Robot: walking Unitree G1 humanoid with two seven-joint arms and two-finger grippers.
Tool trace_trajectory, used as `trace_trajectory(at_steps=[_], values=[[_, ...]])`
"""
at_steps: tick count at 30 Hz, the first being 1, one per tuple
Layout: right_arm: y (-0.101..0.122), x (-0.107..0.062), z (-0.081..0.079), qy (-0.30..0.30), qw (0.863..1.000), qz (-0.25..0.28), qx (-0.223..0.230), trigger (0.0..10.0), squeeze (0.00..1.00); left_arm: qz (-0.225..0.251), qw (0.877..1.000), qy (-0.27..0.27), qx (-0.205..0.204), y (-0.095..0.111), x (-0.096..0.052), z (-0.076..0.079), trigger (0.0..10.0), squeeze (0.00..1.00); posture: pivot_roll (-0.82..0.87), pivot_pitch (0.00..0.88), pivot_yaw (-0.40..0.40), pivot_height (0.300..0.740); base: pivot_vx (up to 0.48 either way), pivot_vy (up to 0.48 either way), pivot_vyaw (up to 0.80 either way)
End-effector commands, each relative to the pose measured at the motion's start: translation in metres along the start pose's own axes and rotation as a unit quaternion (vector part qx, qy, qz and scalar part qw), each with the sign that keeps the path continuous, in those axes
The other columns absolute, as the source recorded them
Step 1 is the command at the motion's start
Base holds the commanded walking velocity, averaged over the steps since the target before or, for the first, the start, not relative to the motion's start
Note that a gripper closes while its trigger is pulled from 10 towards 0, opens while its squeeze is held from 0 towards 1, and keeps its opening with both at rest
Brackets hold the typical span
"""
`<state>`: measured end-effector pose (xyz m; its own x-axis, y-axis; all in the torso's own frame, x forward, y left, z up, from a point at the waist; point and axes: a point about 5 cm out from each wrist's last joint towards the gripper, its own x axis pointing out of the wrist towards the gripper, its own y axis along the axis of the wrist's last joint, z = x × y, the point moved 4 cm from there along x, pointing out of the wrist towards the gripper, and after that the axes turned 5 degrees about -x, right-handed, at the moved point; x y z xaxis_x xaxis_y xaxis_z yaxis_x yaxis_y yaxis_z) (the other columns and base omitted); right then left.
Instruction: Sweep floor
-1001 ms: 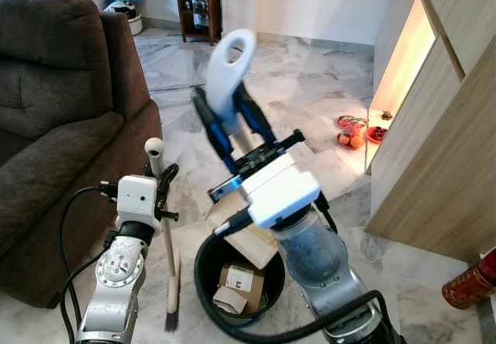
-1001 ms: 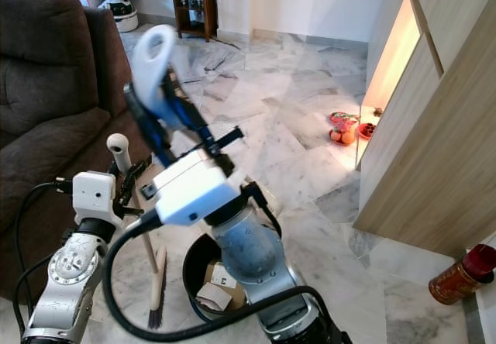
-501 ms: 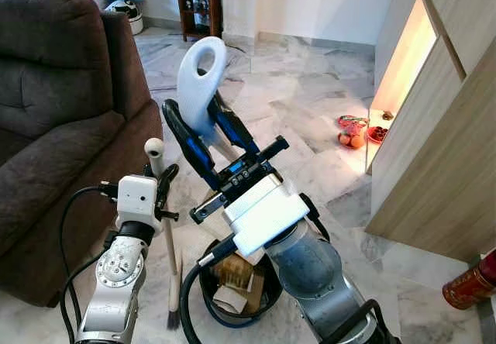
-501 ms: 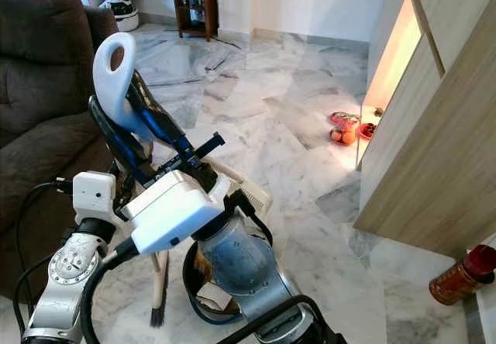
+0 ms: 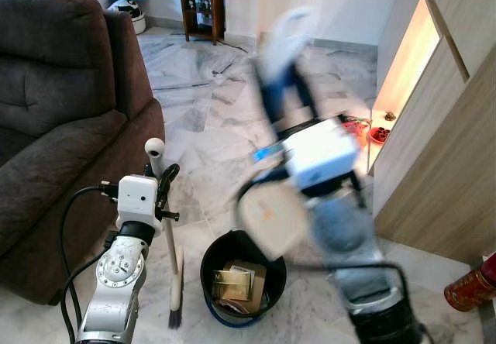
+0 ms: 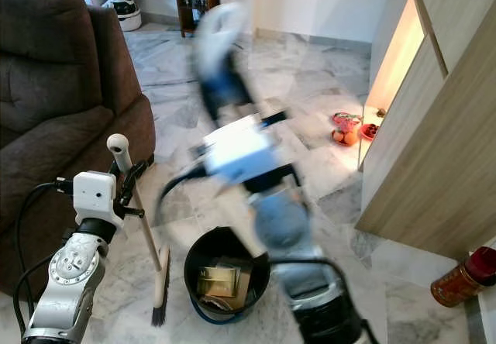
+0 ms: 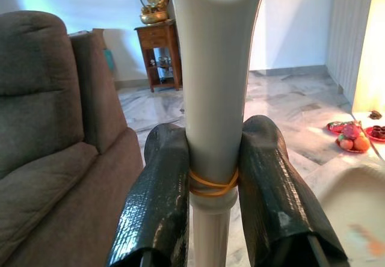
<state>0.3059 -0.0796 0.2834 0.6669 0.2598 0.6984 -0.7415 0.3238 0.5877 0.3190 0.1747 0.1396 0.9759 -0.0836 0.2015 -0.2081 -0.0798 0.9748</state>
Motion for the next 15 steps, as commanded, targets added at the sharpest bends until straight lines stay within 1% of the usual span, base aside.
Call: trace_trajectory(at_steps=[1,3,5,8,9,10,12,15], values=[[-0.006,0.002,0.011,-0.02,1.0,-0.006,-0.009,10.0,0.0,0.035,0.999,-0.008,0.006,0.016,0.004,0.003,10.0,0.0,0.06,0.036,0.003,0.74,0.0,0.0,0.0],[-0.026,-0.007,0.023,-0.045,0.998,-0.045,-0.017,10.0,0.0,0.034,0.999,-0.009,0.006,0.016,0.004,0.003,10.0,0.0,0.05,0.036,0.003,0.74,0.0,0.0,0.0],[-0.036,-0.012,0.029,-0.062,0.996,-0.065,-0.021,10.0,0.0,0.034,0.999,-0.01,0.006,0.015,0.004,0.004,10.0,0.0,0.05,0.036,0.003,0.74,0.0,0.0,0.0],[-0.062,-0.029,0.036,-0.073,0.99,-0.117,-0.026,10.0,0.0,0.032,0.999,-0.012,0.005,0.014,0.003,0.005,10.0,0.0,0.06,0.039,0.004,0.74,0.0,0.0,0.0],[-0.076,-0.038,0.039,-0.077,0.987,-0.142,-0.024,10.0,0.0,0.031,0.999,-0.014,0.003,0.014,0.003,0.005,10.0,0.0,0.06,0.039,0.004,0.74,0.0,0.0,0.0],[-0.076,-0.038,0.039,-0.077,0.987,-0.142,-0.024,10.0,0.0,0.031,0.999,-0.014,0.003,0.014,0.003,0.005,10.0,0.0,0.06,0.039,0.004,0.74,0.0,0.0,0.0],[-0.092,-0.052,0.044,-0.09,0.98,-0.178,-0.016,10.0,0.0,0.026,1.0,-0.018,0.001,0.011,0.001,0.006,10.0,0.0,0.06,0.039,0.004,0.74,0.0,0.0,0.0],[-0.103,-0.062,0.049,-0.1,0.975,-0.198,-0.015,10.0,0.0,0.023,1.0,-0.021,-0.002,0.009,0.0,0.007,10.0,0.0,0.05,0.042,0.004,0.74,0.0,0.0,0.0]])
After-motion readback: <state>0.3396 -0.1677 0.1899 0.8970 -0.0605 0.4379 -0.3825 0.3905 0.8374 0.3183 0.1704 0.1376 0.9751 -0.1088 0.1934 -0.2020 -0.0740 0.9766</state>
